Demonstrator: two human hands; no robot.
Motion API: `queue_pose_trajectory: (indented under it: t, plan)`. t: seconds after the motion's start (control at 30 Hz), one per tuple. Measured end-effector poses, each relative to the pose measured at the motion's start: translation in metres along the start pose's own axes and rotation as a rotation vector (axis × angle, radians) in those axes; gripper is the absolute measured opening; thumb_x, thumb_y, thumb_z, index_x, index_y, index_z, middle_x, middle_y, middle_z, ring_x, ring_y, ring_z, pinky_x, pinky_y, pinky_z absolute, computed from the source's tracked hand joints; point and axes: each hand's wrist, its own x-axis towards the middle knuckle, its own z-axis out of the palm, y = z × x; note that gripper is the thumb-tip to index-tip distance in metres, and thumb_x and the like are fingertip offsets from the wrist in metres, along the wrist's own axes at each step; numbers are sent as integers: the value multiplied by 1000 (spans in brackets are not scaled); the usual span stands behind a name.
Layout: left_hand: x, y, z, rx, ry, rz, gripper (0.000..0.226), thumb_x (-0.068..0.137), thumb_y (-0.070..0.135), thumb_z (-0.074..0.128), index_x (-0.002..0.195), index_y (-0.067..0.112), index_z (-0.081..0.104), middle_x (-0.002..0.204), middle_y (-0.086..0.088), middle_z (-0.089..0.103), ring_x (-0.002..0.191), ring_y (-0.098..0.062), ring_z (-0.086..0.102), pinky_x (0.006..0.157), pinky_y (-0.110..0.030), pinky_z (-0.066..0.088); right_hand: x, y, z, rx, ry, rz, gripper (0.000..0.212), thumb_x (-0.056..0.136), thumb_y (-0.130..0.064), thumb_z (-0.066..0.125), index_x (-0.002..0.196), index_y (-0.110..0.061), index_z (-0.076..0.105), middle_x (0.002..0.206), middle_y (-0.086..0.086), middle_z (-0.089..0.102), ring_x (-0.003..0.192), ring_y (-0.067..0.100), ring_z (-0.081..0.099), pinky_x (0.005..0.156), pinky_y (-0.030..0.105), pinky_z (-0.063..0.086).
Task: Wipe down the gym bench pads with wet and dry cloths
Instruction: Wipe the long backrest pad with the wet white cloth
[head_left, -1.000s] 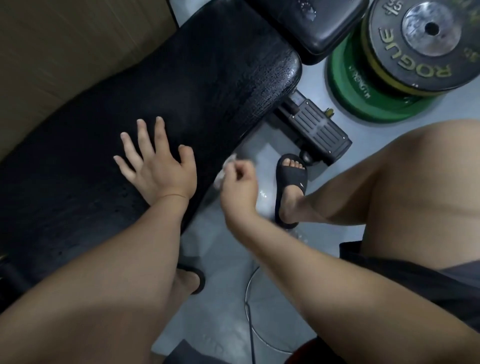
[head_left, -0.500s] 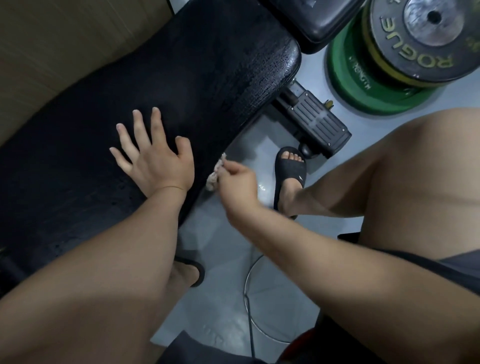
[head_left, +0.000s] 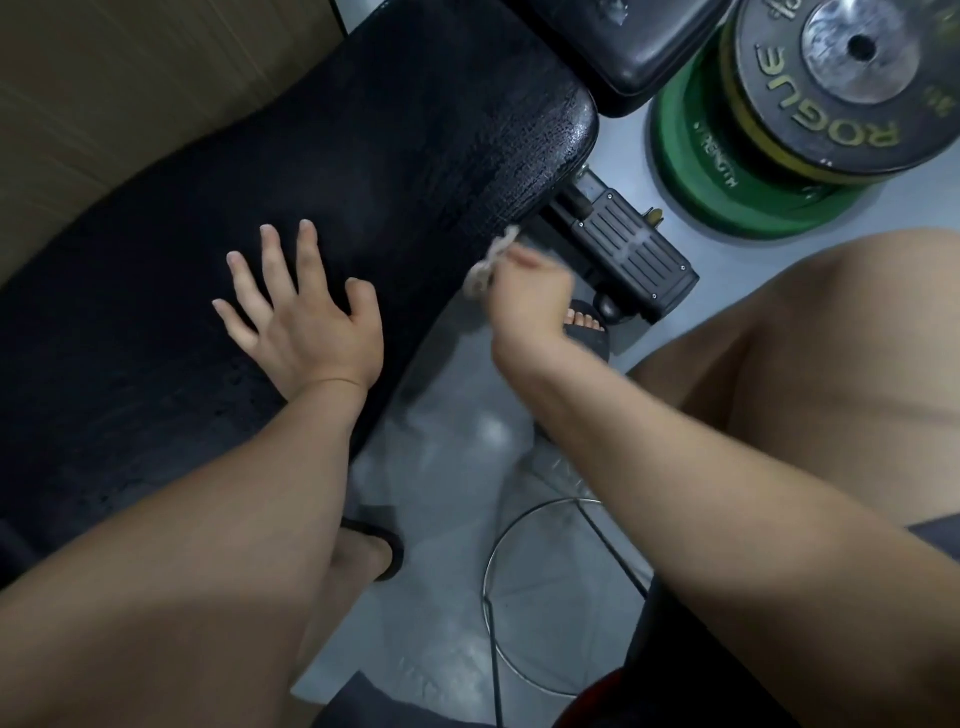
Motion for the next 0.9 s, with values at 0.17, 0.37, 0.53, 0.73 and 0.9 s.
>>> queue_pose_trajectory:
  t: [0.17, 0.37, 0.53, 0.73, 0.9]
  plan:
    - [1, 0, 0, 4, -1, 1, 67, 93, 50, 32, 158, 40, 21, 169, 6, 12, 156, -28, 0, 123, -60, 0, 44, -24, 2, 26, 245, -145, 34, 86, -26, 56, 103, -7, 78, 73, -6, 65, 70, 15, 58, 69, 33, 46]
    - [1, 1, -2, -4, -2, -1, 67, 92, 49, 34, 158, 39, 22, 169, 6, 13, 156, -28, 0, 123, -59, 0, -36, 36, 20, -126, 5, -206, 40, 97, -20, 65, 137, -15, 64, 109, 9, 71, 75, -2, 60, 81, 14, 53]
    - [0, 0, -1, 11, -10, 0, 67, 93, 51, 32, 158, 40, 21, 169, 6, 11, 156, -28, -1, 123, -59, 0, 35, -32, 7, -100, 274, -297, 25, 101, -28, 60, 106, -12, 79, 76, -4, 67, 62, 4, 53, 68, 22, 45]
    - [1, 0, -3, 3, -20, -5, 68, 93, 52, 32, 158, 39, 20, 169, 6, 10, 156, -28, -2, 123, -59, -1, 66, -40, 6, -116, 269, -306, 40, 101, -29, 61, 138, -12, 63, 109, 9, 66, 79, 8, 58, 80, 15, 51]
    - [1, 0, -2, 2, -17, -4, 68, 93, 51, 35, 158, 39, 20, 169, 6, 10, 156, -28, -2, 123, -59, -1, 71, -34, 2, -251, 287, -329, 33, 106, -24, 50, 133, -16, 67, 119, 5, 64, 89, 9, 56, 86, 18, 43]
